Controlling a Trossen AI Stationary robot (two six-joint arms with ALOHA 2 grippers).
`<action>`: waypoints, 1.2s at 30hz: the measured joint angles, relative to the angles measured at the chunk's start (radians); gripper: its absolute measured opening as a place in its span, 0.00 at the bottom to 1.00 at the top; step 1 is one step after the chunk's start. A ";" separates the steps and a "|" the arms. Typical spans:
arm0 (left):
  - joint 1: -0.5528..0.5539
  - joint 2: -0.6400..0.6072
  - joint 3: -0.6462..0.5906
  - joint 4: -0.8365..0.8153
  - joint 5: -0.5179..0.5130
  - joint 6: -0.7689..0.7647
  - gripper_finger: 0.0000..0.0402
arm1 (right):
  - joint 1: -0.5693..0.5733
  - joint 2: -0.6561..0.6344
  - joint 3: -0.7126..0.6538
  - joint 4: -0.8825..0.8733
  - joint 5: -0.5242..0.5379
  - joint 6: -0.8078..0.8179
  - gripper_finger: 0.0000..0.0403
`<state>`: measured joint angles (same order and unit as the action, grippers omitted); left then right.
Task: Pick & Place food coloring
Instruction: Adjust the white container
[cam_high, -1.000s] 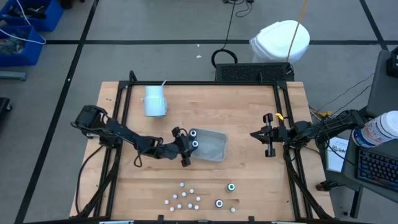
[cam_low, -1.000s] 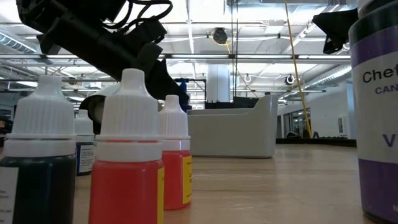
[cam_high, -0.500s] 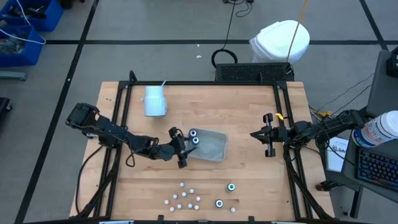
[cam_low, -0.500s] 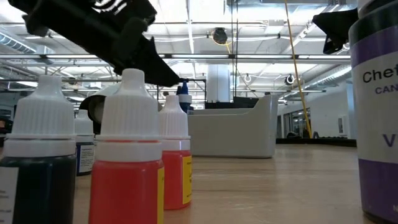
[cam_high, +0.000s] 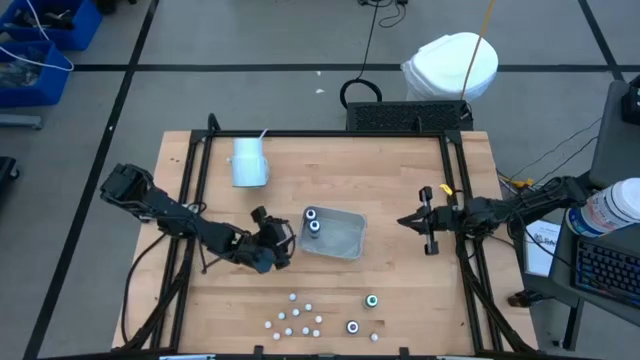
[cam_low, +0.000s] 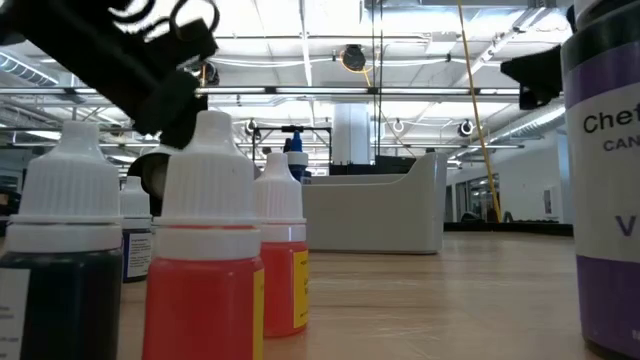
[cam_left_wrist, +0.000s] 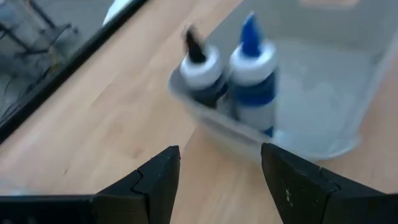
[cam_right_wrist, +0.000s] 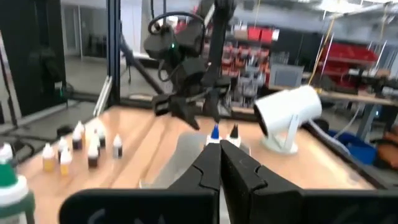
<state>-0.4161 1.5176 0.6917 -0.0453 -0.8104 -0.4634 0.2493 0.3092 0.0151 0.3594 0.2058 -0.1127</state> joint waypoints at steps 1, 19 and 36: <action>0.002 0.000 0.000 -0.011 -0.001 -0.012 0.57 | -0.002 0.000 0.000 -0.014 0.000 0.009 0.00; 0.058 0.003 0.000 -0.037 0.075 -0.073 0.03 | -0.012 0.321 0.000 -0.118 0.007 0.433 0.00; 0.070 0.066 0.000 0.055 0.219 -0.015 0.03 | -0.018 0.617 -0.001 0.252 0.033 0.328 0.00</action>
<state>-0.3458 1.5833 0.6918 0.0098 -0.5911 -0.4785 0.2315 0.9264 0.0139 0.6109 0.2386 0.2157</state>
